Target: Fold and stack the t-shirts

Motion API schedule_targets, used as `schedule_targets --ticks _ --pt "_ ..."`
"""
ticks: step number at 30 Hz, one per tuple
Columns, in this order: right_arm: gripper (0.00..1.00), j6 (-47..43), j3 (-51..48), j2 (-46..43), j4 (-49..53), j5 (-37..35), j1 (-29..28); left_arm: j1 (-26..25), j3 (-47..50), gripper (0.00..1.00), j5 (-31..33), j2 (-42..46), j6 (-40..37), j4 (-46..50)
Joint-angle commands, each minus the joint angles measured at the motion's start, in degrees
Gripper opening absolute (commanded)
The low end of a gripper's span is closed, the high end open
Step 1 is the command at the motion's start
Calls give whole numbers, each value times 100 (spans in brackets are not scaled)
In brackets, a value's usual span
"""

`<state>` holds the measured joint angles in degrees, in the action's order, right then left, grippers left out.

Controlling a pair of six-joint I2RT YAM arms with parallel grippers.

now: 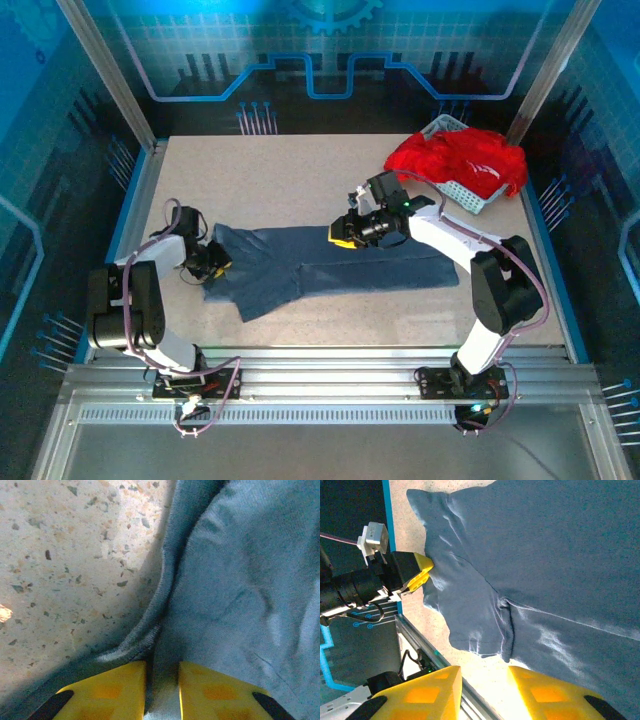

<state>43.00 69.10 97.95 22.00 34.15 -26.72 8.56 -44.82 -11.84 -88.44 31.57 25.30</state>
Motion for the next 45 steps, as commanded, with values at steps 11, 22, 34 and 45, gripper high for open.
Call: schedule_targets --ticks 11,22,34,45 --pt "31 -72 339 250 118 150 -88 -112 -222 17 -155 167 60 161" --pt "30 -126 288 225 165 135 -89 -377 -226 4 129 470 167 413" --pt "30 -126 247 181 164 157 -96 -454 -399 15 256 337 167 559" --pt "30 -87 95 88 103 135 -96 -743 -725 19 597 150 101 906"
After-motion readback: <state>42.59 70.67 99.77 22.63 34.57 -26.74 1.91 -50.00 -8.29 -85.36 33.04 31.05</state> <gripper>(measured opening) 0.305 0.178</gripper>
